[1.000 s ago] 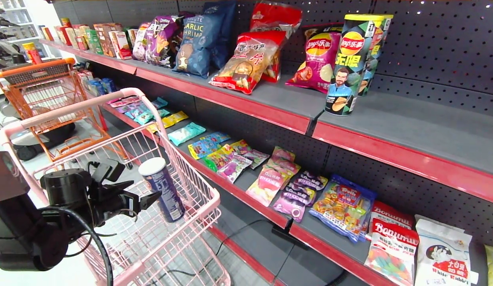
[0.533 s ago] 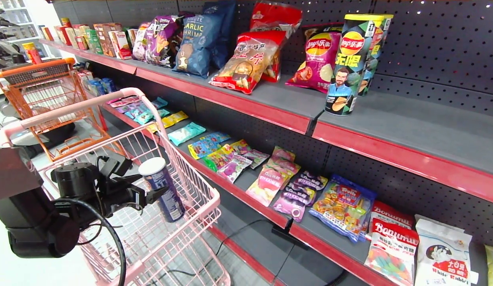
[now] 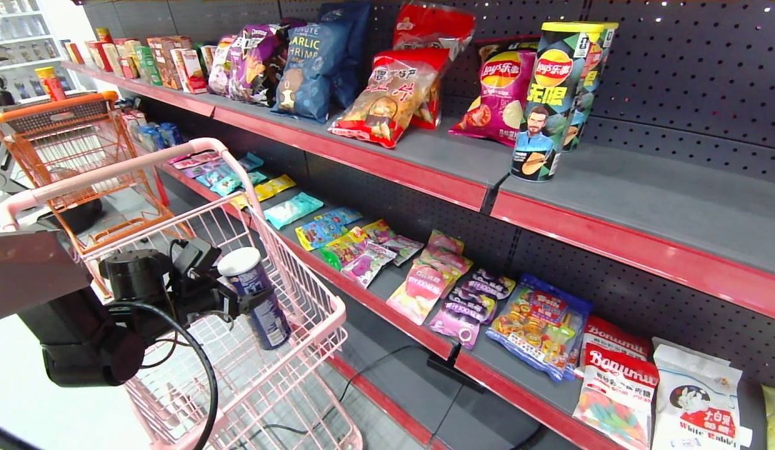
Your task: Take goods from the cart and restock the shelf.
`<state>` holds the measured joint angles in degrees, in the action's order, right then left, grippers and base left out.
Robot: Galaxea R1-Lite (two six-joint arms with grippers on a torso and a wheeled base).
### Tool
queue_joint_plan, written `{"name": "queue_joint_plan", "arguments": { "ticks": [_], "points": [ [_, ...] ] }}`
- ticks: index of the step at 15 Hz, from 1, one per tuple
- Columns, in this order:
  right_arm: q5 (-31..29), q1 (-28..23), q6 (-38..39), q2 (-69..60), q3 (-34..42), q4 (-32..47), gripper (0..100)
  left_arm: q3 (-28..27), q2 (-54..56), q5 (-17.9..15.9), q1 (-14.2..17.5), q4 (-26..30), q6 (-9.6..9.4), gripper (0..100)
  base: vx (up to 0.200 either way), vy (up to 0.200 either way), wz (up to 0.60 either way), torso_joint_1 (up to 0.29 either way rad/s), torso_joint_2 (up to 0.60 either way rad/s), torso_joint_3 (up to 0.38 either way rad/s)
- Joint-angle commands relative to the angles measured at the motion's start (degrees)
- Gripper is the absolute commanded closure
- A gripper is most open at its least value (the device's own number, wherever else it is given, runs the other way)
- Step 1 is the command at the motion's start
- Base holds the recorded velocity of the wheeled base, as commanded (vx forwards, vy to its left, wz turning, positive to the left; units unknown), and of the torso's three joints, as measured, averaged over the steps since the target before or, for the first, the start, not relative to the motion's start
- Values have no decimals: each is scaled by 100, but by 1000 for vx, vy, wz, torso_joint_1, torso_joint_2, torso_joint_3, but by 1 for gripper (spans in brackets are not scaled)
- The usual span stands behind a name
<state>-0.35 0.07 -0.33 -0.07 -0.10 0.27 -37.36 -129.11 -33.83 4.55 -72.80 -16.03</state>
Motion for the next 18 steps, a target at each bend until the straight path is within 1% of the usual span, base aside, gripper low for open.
{"name": "queue_joint_plan", "arguments": {
  "ticks": [1,3,4,8,10,11,12,13,14,15,16,17,18],
  "points": [
    [0,1,-2,7,1,0,0,-219,-211,25,2,29,-40,0,0,0,0,0,0,0],
    [0,1,-2,7,1,0,0,-175,-237,61,-42,3,-40,0,0,0,0,0,0,0],
    [0,1,-2,7,1,0,0,-148,-264,52,-50,3,-32,100,0,0,0,0,0,0],
    [0,1,-2,7,1,0,0,-69,-211,8,-50,-6,3,100,0,0,0,0,0,0],
    [0,1,-2,7,1,0,0,221,79,8,-50,-6,12,100,0,0,0,0,0,0],
    [0,1,-2,7,1,0,0,335,281,25,-42,-6,56,100,0,0,0,0,0,0],
    [0,1,-2,7,1,0,0,432,615,69,-24,3,250,100,0,0,0,0,0,0],
    [0,1,-2,7,1,0,0,511,1019,184,-24,47,619,100,0,0,0,0,0,0],
    [0,1,-2,7,1,0,0,599,1406,421,-24,82,935,100,0,0,0,0,0,0],
    [0,1,-2,7,1,0,0,748,1925,702,-33,284,1128,100,0,0,0,0,0,0],
    [0,1,-2,7,1,0,0,933,2514,825,11,618,1155,100,0,0,0,0,0,0],
    [-9,1,15,7,1,0,0,1029,3076,878,81,1031,1164,100,0,0,0,0,0,0],
    [0,1,7,7,1,0,0,1056,3832,983,134,1761,1181,100,0,0,0,0,0,0]
  ]
}}
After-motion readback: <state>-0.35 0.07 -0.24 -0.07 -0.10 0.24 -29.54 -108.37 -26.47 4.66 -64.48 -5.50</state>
